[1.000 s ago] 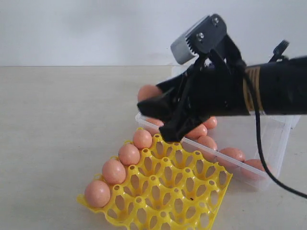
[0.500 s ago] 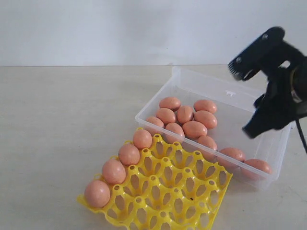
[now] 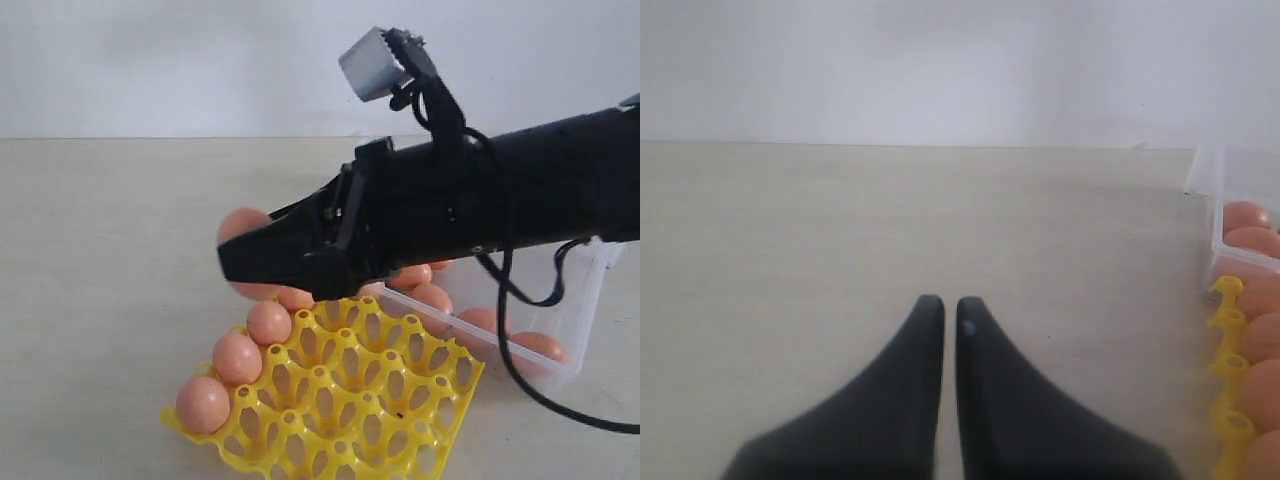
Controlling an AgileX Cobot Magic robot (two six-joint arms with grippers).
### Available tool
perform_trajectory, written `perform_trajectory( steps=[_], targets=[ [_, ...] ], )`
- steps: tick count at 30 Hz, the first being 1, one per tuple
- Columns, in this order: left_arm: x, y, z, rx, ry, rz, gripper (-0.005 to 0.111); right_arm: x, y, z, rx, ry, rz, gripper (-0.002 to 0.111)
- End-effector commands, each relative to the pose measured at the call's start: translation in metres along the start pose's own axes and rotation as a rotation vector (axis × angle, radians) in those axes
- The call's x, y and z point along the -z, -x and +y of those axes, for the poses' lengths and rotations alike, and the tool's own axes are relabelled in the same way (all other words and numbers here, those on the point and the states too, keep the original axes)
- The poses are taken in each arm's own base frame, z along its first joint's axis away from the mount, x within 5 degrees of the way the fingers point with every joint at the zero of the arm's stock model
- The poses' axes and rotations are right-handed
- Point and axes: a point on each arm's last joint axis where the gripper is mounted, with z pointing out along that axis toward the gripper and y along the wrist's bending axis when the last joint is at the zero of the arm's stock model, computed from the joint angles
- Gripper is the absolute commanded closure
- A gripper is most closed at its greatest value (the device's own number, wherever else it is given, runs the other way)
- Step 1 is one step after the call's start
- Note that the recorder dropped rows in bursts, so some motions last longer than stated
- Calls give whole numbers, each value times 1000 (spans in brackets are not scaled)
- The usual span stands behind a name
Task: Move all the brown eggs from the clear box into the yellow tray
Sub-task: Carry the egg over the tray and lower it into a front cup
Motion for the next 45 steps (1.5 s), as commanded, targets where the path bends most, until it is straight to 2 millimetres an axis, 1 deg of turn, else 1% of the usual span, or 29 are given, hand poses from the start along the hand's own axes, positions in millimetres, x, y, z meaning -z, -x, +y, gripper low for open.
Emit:
perform_trajectory(
  steps=[1, 2, 3, 5, 8, 10, 12, 15, 16, 18, 20, 29, 35, 37, 38, 42, 45],
  targets=[
    [0, 0, 0, -7, -4, -9, 103, -28, -22, -12, -28, 231, -20, 109],
    [0, 0, 0, -7, -4, -9, 103, -33, -28, -16, -30, 256, -10, 109],
    [0, 0, 0, -7, -4, -9, 103, -40, -39, -23, -49, 283, 9, 109],
    [0, 0, 0, -7, -4, -7, 103, -50, -55, -35, -74, 283, 44, 109],
    [0, 0, 0, -7, -4, -7, 103, -59, -71, -48, -6, 245, 79, 109],
    [0, 0, 0, -7, -4, -7, 103, -64, -77, -53, 48, 172, 125, 109],
    [0, 0, 0, -7, -4, -7, 103, -71, -83, -53, 117, 114, 179, 109],
    [0, 0, 0, -7, -4, -7, 103, -85, -91, -38, 203, 108, 244, 109],
    [0, 0, 0, -7, -4, -7, 103, -88, -93, -36, 216, 85, 269, 109],
    [0, 0, 0, -7, -4, -7, 103, -91, -98, -39, 241, 10, 321, 109],
    [0, 0, 0, -7, -4, -7, 103, -92, -100, -40, 253, -24, 344, 109],
    [0, 0, 0, -7, -4, -7, 103, -92, -100, -40, 235, -25, 343, 109],
    [0, 0, 0, -7, -4, -7, 103, -94, -105, -42, 198, -22, 356, 108],
    [0, 0, 0, -7, -4, -7, 103, -95, -106, -43, 196, -21, 360, 105],
    [0, 0, 0, -7, -4, -7, 103, -95, -107, -43, 196, -25, 361, 101],
    [0, 0, 0, -7, -4, -7, 103, -95, -107, -44, 195, -30, 363, 80],
    [0, 0, 0, -7, -4, -7, 103, -95, -107, -44, 181, -33, 363, 68]
  ],
)
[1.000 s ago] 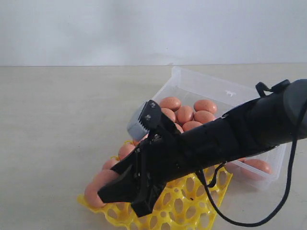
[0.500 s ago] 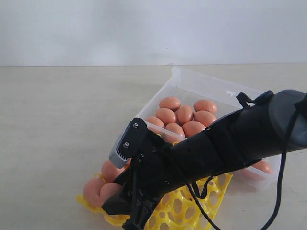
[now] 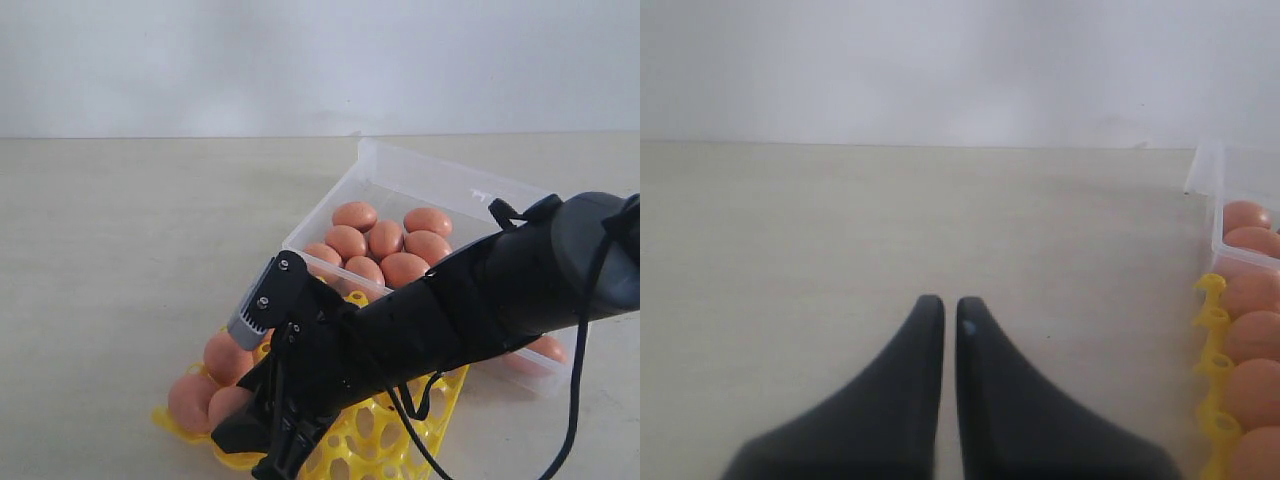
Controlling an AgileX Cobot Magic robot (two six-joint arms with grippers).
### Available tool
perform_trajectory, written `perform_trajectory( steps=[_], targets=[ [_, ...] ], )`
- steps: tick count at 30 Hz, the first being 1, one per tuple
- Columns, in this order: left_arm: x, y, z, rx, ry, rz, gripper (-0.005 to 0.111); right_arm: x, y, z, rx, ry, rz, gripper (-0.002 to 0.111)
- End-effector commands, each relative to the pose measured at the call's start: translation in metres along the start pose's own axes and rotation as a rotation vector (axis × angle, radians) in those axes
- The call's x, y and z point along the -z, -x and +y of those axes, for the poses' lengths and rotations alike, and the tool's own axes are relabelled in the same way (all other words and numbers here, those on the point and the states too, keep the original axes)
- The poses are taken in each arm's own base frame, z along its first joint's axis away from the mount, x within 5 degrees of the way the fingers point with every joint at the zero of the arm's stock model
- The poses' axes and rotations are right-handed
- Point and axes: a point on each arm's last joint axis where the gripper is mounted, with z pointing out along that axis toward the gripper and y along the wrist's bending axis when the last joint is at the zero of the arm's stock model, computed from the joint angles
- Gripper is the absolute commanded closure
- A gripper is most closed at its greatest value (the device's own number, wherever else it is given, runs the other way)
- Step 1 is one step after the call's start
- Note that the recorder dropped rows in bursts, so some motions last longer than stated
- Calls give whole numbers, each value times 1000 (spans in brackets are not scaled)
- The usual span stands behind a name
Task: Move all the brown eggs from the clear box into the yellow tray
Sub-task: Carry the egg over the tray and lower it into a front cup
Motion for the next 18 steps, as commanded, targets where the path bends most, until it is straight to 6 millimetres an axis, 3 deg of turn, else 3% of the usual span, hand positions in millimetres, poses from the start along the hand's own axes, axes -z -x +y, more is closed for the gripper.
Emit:
perform_trajectory(
  steps=[1, 10, 15, 18],
  targets=[
    [0, 0, 0, -7, -4, -7, 103, -1, -2, 1, -18, 1, 8, 66],
    [0, -1, 0, -7, -4, -4, 103, -1, -1, 1, -41, 6, 5, 64],
    [0, -1, 0, -7, -4, -4, 103, -1, -1, 1, -48, 6, 5, 45],
    [0, -1, 0, -7, -4, -4, 103, -1, -1, 1, -57, 6, 5, 43]
  ],
)
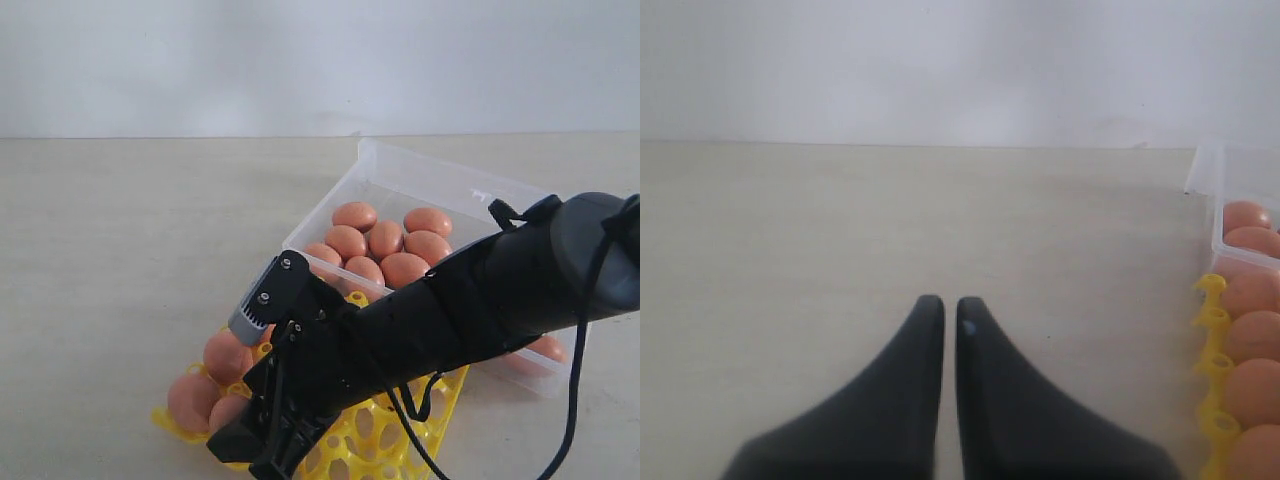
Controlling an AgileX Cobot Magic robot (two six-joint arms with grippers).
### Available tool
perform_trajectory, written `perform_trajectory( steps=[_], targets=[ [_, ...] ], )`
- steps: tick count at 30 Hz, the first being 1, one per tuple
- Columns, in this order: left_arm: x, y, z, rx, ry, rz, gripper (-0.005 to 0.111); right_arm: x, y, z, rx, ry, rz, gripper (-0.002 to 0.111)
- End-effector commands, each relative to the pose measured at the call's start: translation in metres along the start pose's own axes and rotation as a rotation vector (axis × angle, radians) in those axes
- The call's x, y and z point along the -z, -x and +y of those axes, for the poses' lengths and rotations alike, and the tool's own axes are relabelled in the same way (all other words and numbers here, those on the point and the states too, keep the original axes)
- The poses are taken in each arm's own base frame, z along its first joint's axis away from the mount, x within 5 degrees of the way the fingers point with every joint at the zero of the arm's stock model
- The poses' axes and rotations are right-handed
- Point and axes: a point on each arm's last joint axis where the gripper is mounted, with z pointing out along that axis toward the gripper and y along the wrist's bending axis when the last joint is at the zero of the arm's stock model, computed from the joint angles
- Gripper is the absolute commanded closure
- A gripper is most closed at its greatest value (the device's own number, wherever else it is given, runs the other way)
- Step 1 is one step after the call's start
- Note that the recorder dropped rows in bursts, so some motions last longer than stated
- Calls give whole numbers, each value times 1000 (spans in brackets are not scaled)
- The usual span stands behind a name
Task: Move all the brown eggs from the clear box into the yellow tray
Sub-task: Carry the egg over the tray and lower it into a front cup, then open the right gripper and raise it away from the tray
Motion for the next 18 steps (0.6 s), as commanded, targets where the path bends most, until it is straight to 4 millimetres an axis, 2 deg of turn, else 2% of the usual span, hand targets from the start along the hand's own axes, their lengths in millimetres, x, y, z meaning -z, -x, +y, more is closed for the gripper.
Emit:
perform_trajectory(
  steps=[1, 6, 10, 14, 18],
  targets=[
    [0, -1, 0, -7, -4, -4, 103, -1, -1, 1, -13, 6, 5, 44],
    [0, 0, 0, -7, -4, -6, 103, 0, 0, 2, -17, 5, 0, 44],
    [0, 0, 0, -7, -4, -6, 103, 10, 11, 5, -43, -5, -38, 44],
    [0, -1, 0, -7, -4, -4, 103, 31, 31, 14, -23, -28, -110, 44],
    [0, -1, 0, -7, -4, -4, 103, 62, 53, 22, 47, -135, -183, 44]
  ],
)
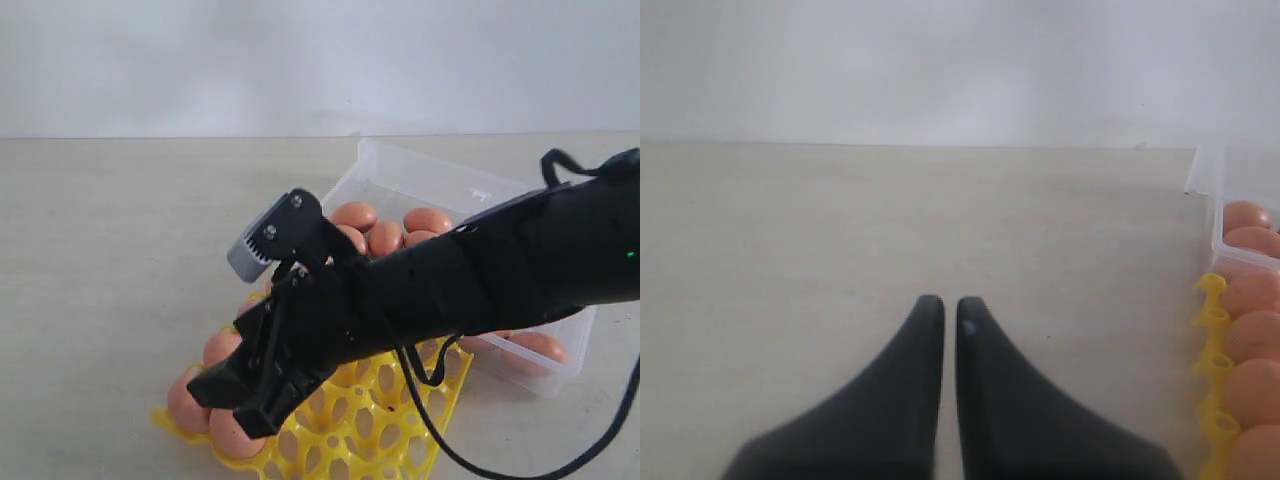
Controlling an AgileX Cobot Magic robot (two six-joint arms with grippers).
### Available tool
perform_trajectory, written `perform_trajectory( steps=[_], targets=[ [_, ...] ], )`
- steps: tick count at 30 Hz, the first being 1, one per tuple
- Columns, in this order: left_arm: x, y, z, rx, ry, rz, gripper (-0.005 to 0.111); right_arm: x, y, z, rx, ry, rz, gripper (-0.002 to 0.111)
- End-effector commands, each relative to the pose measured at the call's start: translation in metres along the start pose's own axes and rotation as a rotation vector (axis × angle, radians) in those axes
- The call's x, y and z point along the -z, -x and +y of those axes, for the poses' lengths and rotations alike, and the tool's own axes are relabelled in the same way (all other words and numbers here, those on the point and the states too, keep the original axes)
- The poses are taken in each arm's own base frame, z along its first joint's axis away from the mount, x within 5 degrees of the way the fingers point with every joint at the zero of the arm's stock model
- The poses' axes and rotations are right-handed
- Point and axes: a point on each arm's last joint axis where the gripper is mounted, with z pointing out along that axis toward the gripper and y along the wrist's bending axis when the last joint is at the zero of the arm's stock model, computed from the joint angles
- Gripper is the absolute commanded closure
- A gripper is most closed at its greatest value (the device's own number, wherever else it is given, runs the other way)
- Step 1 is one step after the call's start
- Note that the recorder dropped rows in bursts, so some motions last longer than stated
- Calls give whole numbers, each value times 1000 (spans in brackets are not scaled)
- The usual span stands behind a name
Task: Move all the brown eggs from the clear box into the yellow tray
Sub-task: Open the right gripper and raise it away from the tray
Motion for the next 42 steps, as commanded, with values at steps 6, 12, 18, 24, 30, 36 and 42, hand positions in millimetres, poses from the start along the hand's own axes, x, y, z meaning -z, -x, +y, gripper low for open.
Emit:
perform_trajectory(
  steps=[6, 12, 18, 24, 30, 36, 42],
  targets=[
    [0, -1, 0, -7, -4, -4, 103, 83, 51, -2, 90, -507, -132, 61],
    [0, -1, 0, -7, -4, -6, 103, 136, 62, -9, 32, -882, -173, 108],
    [0, -1, 0, -7, -4, -6, 103, 151, 57, -18, -10, -1063, -128, 108],
    [0, -1, 0, -7, -4, -6, 103, 167, 48, -36, -79, -1206, -89, 108],
    [0, -1, 0, -7, -4, -4, 103, 202, 8, -99, -391, -1406, -73, 108],
    [0, -1, 0, -7, -4, -4, 103, 255, -7, -107, -788, -1592, -410, 108],
    [0, -1, 0, -7, -4, -4, 103, 274, 15, -91, -894, -1259, -756, 108]
  ],
)
